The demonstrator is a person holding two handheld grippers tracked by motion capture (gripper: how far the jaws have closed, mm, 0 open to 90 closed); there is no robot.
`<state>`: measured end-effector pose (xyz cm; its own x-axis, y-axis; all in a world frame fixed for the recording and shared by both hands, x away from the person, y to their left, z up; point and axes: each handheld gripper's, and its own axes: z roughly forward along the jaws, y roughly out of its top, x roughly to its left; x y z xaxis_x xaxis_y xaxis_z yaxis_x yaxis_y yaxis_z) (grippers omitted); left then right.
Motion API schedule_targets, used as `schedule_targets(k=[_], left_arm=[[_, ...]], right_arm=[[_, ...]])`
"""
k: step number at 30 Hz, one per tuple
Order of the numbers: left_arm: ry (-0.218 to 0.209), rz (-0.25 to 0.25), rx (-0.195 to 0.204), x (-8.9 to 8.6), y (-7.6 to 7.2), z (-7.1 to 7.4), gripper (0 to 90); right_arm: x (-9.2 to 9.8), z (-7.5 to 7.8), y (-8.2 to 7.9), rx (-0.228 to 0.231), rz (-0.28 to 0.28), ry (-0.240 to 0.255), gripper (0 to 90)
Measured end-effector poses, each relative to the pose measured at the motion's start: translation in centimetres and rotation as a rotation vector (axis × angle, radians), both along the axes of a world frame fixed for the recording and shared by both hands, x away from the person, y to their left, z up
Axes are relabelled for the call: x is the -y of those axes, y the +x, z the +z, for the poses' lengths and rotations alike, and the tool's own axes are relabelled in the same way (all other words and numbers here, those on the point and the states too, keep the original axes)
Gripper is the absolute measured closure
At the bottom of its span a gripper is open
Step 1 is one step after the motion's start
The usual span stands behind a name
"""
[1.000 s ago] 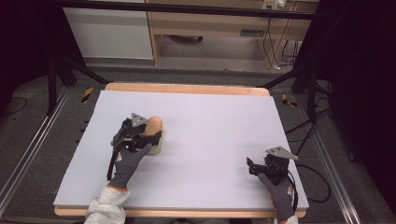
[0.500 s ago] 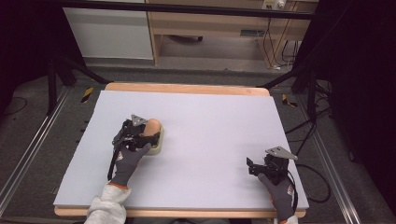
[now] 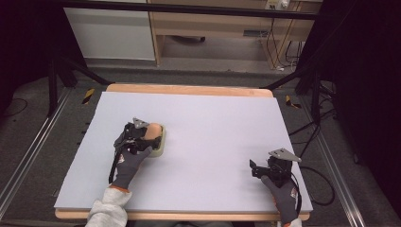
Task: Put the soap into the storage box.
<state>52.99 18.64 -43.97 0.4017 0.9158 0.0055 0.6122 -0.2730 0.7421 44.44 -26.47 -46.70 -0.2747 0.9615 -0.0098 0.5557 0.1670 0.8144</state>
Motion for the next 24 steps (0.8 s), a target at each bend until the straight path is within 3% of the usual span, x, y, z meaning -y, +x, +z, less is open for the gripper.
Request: schedule_targets(k=[24], left_arm=[[0.008, 0.027, -0.029, -0.1, 0.4, -1.1, 31.2]], right_arm=[[0.0, -0.1, 0.1, -0.001, -0.003, 0.001, 5.5]])
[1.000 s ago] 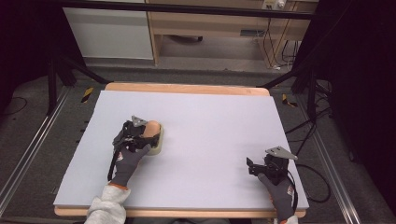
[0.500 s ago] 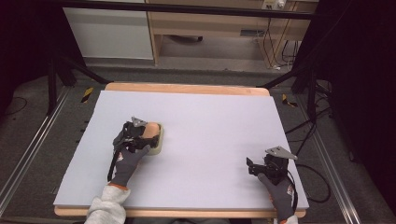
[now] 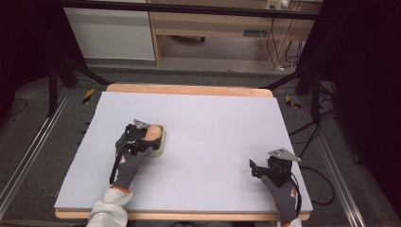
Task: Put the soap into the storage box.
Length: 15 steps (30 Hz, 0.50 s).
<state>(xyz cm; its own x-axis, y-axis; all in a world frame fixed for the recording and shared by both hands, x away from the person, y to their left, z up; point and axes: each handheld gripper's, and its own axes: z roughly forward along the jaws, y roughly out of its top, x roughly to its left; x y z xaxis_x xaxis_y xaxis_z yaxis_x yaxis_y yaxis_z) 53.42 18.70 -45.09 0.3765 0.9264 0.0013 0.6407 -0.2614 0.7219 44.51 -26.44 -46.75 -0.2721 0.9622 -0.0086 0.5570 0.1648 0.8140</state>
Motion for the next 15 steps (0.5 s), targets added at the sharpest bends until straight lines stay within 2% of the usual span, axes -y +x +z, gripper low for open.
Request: schedule_targets(k=[2, 7, 8, 10, 13, 15], left_arm=[[-0.01, 0.004, 0.012, -0.1, -0.1, 0.2, 32.1], [-0.082, -0.006, 0.063, -1.0, -0.7, 1.4, 30.9], [-0.1, -0.014, 0.07, -1.3, -0.9, 1.7, 30.9], [-0.108, -0.017, 0.073, -1.4, -1.0, 1.8, 30.9], [-0.141, -0.047, 0.105, -2.1, -1.7, 2.5, 30.7], [-0.145, -0.061, 0.118, -2.3, -2.0, 2.7, 29.7]], right_arm=[[0.0, 0.0, 0.0, -0.001, 0.001, 0.0, 5.5], [0.0, 0.0, 0.0, 0.005, 0.0, -0.006, 5.5], [0.0, 0.0, 0.0, -0.002, -0.001, 0.007, 5.5], [0.0, 0.0, 0.0, 0.004, -0.001, 0.002, 5.5], [0.1, 0.1, 0.0, 0.007, -0.002, 0.004, 5.5], [0.1, 0.0, 0.0, 0.007, -0.004, 0.001, 5.4]])
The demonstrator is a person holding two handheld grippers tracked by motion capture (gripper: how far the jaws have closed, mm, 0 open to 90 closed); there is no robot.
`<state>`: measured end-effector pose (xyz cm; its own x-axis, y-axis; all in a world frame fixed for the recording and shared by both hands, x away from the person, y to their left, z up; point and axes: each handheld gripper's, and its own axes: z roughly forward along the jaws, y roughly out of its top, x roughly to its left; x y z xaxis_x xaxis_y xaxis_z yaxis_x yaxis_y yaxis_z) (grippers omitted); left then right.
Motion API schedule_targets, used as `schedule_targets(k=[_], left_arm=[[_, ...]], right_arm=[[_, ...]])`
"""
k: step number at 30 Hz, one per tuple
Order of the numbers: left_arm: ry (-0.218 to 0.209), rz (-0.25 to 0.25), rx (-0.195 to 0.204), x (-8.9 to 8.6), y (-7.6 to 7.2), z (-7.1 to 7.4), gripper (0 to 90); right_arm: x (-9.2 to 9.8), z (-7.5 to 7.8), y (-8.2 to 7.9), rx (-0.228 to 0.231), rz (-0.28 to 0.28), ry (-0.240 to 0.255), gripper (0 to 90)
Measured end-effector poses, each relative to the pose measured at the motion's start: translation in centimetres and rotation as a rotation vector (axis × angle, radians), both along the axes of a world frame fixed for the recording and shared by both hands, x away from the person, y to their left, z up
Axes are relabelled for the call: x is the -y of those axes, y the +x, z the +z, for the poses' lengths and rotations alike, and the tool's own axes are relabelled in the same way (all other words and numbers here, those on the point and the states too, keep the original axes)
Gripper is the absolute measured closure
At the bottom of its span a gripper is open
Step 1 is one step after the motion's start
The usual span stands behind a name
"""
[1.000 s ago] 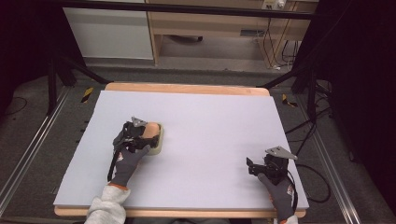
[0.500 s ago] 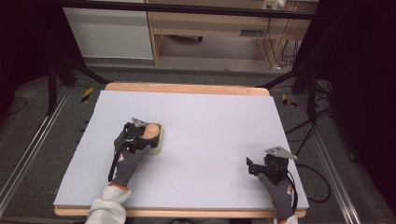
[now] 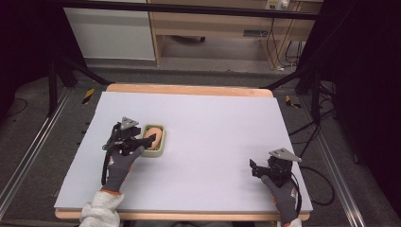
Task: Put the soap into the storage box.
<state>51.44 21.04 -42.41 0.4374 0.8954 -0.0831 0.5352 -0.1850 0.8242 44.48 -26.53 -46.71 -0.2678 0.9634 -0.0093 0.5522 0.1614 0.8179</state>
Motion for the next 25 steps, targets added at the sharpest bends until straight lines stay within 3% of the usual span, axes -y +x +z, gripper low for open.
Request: schedule_targets(k=[8, 13, 18, 25], left_arm=[[-0.001, -0.04, 0.008, -1.5, -1.6, -0.2, 26.3], [-0.005, -0.033, -0.002, -3.3, -3.0, -0.8, 25.0], [-0.024, -0.026, 0.004, -4.9, -4.3, -1.3, 22.5], [-0.011, -0.032, -0.008, -6.2, -5.5, -2.3, 19.9]], right_arm=[[0.0, -0.1, 0.2, -0.005, -0.011, -0.004, 5.4], [0.2, -0.1, 0.2, -0.012, -0.02, -0.003, 5.3], [0.3, -0.3, 0.3, -0.019, -0.034, -0.038, 5.2], [0.7, -0.5, 0.1, -0.032, -0.043, -0.044, 5.2]])
